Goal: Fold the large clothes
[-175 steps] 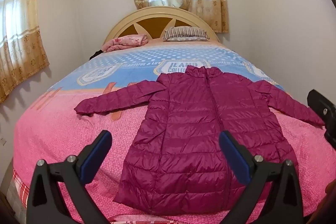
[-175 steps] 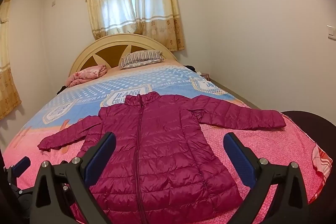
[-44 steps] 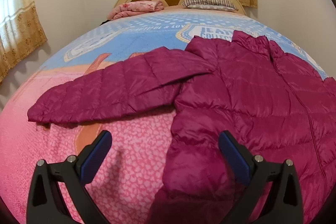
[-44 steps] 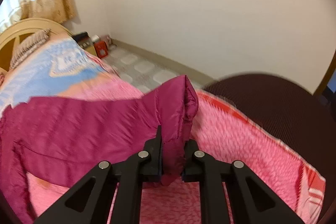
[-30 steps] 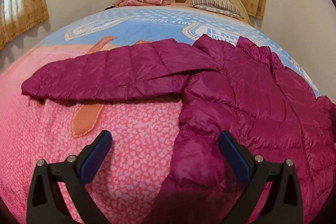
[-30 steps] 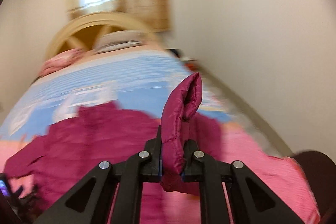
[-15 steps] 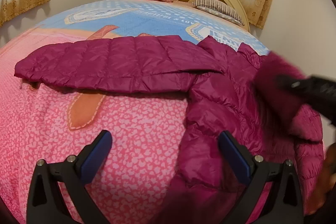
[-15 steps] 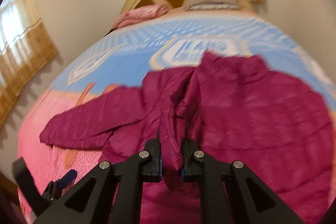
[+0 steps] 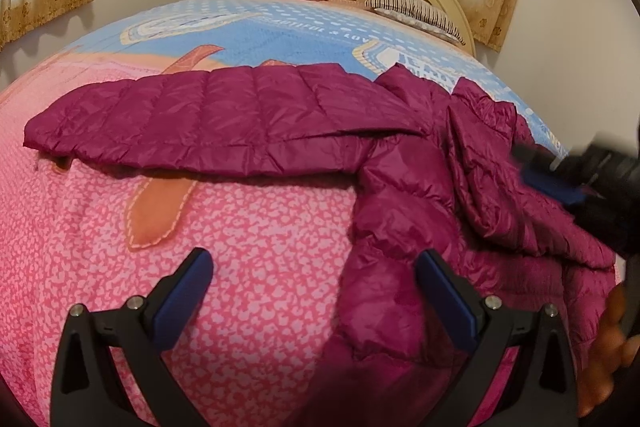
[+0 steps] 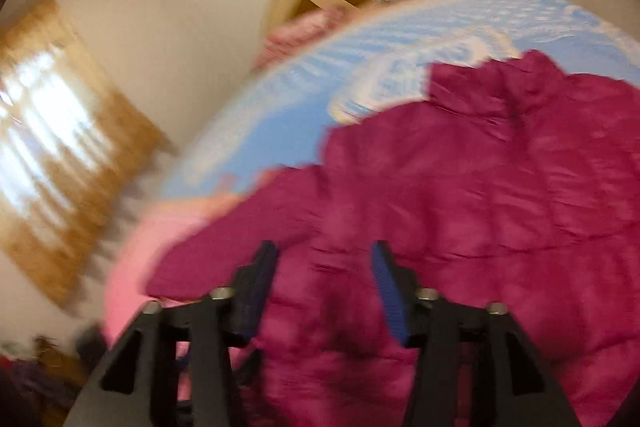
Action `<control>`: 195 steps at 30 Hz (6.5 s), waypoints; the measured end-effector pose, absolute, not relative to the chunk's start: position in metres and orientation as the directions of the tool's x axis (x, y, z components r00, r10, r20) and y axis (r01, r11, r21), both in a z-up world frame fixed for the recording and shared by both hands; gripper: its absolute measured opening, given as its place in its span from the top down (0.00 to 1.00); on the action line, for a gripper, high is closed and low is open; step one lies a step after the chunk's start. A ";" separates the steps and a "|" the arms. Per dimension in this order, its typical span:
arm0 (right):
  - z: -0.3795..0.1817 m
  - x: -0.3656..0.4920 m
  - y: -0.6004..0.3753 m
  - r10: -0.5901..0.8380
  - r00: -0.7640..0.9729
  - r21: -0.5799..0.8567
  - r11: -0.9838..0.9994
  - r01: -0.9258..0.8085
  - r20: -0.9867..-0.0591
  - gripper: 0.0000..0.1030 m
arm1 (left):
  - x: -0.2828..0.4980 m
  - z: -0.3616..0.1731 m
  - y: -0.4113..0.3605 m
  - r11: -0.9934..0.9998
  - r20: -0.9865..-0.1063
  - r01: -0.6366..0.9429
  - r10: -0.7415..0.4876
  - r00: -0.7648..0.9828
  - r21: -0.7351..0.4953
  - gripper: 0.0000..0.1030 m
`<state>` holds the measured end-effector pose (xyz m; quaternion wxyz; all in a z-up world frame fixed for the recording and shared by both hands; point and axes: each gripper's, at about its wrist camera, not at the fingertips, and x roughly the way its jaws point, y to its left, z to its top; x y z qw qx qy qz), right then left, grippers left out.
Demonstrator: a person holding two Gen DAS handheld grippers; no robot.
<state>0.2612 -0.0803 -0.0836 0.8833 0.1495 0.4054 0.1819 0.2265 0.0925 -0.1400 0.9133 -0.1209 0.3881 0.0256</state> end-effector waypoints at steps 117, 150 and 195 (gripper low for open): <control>-0.096 0.211 -0.312 -0.245 0.740 0.165 0.886 0.434 -0.626 0.54 | 0.250 -0.008 -0.051 0.988 -0.480 0.154 -0.121 0.869 0.028 0.32; -0.098 0.217 -0.309 -0.263 0.719 0.124 0.891 0.436 -0.643 0.54 | 0.259 -0.025 0.159 0.945 -0.505 -0.096 -0.079 0.860 -0.313 0.77; -0.084 0.256 -0.230 0.117 0.683 0.277 0.952 0.128 -0.721 0.63 | 0.308 -0.067 0.025 0.996 -0.640 0.075 -0.094 0.763 -0.056 0.03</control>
